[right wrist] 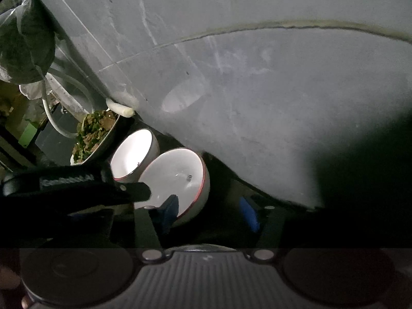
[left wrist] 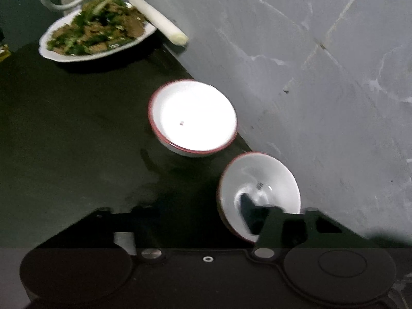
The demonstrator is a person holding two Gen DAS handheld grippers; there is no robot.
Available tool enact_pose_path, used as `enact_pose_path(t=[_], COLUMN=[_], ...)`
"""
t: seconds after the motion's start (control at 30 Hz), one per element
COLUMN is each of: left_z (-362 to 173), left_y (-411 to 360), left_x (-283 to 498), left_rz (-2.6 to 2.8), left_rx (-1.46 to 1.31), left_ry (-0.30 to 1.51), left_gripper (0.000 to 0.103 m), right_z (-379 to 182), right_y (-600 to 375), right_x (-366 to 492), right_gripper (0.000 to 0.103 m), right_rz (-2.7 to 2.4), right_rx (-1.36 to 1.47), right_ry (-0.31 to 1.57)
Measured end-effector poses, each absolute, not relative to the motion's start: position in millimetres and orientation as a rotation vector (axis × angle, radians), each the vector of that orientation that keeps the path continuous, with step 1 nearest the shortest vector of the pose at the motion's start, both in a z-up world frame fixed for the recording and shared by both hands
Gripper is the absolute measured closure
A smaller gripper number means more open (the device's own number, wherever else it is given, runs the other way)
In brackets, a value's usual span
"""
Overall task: Organize plates and bowls
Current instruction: 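Close the left tool on the rim of the nearer white bowl, then carry the white bowl with the left tool and lower it into the mixing bowl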
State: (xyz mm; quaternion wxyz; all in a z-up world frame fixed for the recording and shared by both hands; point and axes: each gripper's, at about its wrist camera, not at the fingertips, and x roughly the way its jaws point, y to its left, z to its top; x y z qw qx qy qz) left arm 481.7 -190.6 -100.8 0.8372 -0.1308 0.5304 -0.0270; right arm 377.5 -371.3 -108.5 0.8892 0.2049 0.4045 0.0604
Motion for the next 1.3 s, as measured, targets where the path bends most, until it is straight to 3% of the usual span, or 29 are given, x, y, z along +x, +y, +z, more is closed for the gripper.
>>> enact_pose_path(t=[0.13, 0.3, 0.77, 1.3], left_z=[-107, -107, -95, -26], left_y=[-195, -197, -187, -167], left_x=[483, 480, 458, 377], left_rz=[-0.078, -0.102, -0.034, -0.017], left_rx=[-0.274, -0.299, -0.347, -0.385], left_ry=[1.143, 1.132, 1.103, 0.918], left_gripper=[0.075, 0.089, 0.092, 0.093], right_z=[-109, -111, -115, -59], right_y=[-372, -370, -365, -343], right_x=[383, 383, 382, 331], right_gripper=[0.059, 0.060, 0.075, 0.076], right_rz=[0.140, 0.156, 0.203, 0.312], right_rx=[0.432, 0.443, 0.499, 0.403], right_ry=[0.846, 0.857, 0.842, 0.707])
